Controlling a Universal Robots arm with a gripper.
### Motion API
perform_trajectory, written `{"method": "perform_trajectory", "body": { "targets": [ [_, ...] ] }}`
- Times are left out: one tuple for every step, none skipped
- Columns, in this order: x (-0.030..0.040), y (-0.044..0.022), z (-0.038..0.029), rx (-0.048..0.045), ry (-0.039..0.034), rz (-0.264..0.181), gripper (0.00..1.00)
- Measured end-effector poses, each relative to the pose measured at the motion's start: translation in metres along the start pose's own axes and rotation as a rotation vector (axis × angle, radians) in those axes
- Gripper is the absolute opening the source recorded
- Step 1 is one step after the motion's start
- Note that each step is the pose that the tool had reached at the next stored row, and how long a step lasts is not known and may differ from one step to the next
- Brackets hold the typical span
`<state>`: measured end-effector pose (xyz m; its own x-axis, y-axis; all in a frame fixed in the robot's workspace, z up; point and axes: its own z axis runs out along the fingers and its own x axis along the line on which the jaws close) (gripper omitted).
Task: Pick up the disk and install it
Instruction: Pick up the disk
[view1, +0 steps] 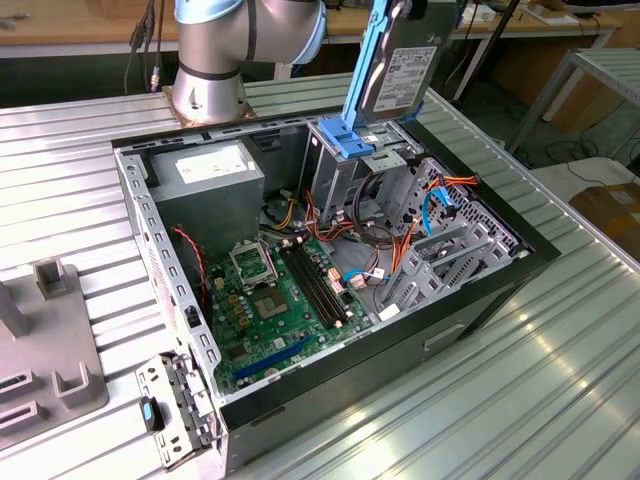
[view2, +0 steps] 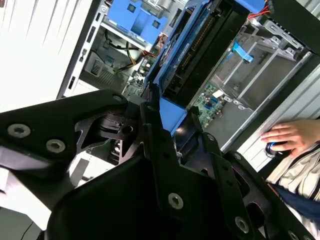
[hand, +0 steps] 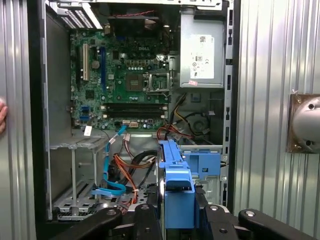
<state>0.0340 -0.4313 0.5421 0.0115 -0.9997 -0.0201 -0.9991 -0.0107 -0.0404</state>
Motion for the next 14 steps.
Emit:
{"method": "perform_trajectory", "body": {
  "targets": [
    [0.0064,0.0001,0.0,0.0,-0.0001,0.0,0.37],
    [0.0118,0.0001,-0.0001,0.0,-0.0001,0.0,0.37],
    [0.0173,0.0002,-0.0002,0.0,-0.0001,0.0,0.37],
    [0.0231,0.0003,-0.0002,0.0,-0.0003,0.0,0.37],
    [0.0266,0.0003,-0.0002,0.0,-0.0003,0.0,0.37],
    [0.0317,0.0004,-0.0002,0.0001,-0.0004,0.0,0.37],
    [0.0351,0.0004,-0.0002,0.0001,-0.0004,0.0,0.37],
    [0.045,0.0005,-0.0003,0.0001,-0.0006,0.0,0.37],
    [0.0502,0.0006,-0.0004,0.0,-0.0006,0.0,0.37],
    [0.0565,0.0006,-0.0005,0.0,-0.0005,0.0,0.37],
    [0.0615,0.0007,-0.0005,0.0001,-0.0006,0.0,0.37],
    [0.0663,0.0007,-0.0007,0.0,-0.0004,0.0,0.37],
    [0.0706,0.0008,-0.0007,0.0,-0.0004,0.0,0.37],
    [0.0735,0.0008,-0.0006,0.0,-0.0005,0.0,0.37]
  ]
}}
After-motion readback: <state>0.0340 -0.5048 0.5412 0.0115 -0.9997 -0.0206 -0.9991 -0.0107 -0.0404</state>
